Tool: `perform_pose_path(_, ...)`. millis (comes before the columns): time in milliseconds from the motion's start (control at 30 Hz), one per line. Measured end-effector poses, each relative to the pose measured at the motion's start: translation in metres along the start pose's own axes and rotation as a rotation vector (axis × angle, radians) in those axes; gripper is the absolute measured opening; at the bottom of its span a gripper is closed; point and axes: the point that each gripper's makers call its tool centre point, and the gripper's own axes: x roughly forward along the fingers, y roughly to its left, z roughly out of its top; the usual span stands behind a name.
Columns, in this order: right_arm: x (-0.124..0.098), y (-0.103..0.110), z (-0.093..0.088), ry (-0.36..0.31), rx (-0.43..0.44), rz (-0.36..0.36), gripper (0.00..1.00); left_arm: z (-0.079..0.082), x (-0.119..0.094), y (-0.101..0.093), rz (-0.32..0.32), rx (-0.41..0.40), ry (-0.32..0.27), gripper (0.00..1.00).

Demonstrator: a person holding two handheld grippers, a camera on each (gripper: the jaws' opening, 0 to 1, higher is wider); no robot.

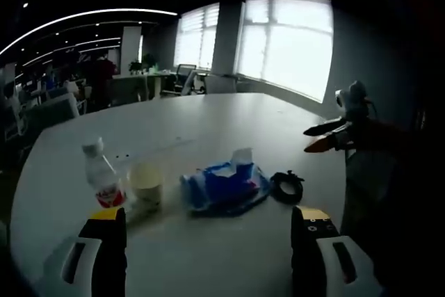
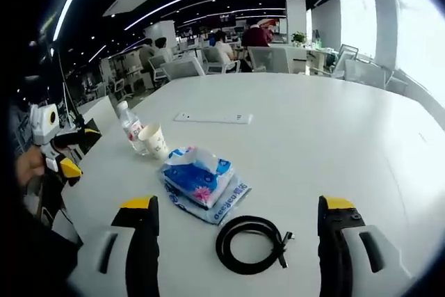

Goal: Arrange the tabletop items into an orderly group along one side of the table until the central work area is clear of visible clutter.

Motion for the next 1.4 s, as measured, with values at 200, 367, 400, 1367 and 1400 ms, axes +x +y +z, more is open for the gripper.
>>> perform_pose_path(200, -0.005, -0.003, -0.006, 0.005, 0.018, -0.016, 0.91, 0.001, 0.005, -0.004, -0.021, 0.013, 0.008, 0.95)
perform_pose_path(367, -0.007, -0.004, -0.007, -0.001, 0.033, -0.024, 0.91, 0.001, 0.007, -0.004, -0.025, 0.009, 0.004, 0.96)
perform_pose_path(400, -0.006, -0.004, -0.007, 0.001, 0.03, -0.027, 0.9, 0.002, 0.007, -0.005, -0.028, 0.007, 0.004, 0.96)
perform_pose_path(1367, 0.036, 0.011, -0.012, 0.04, -0.012, 0.051, 0.53, 0.012, 0.058, -0.025, -0.133, 0.043, 0.026, 0.64)
perform_pose_path(1400, 0.038, 0.013, -0.013, 0.043, -0.012, 0.058, 0.52, 0.013, 0.061, -0.025, -0.129, 0.041, 0.023, 0.63)
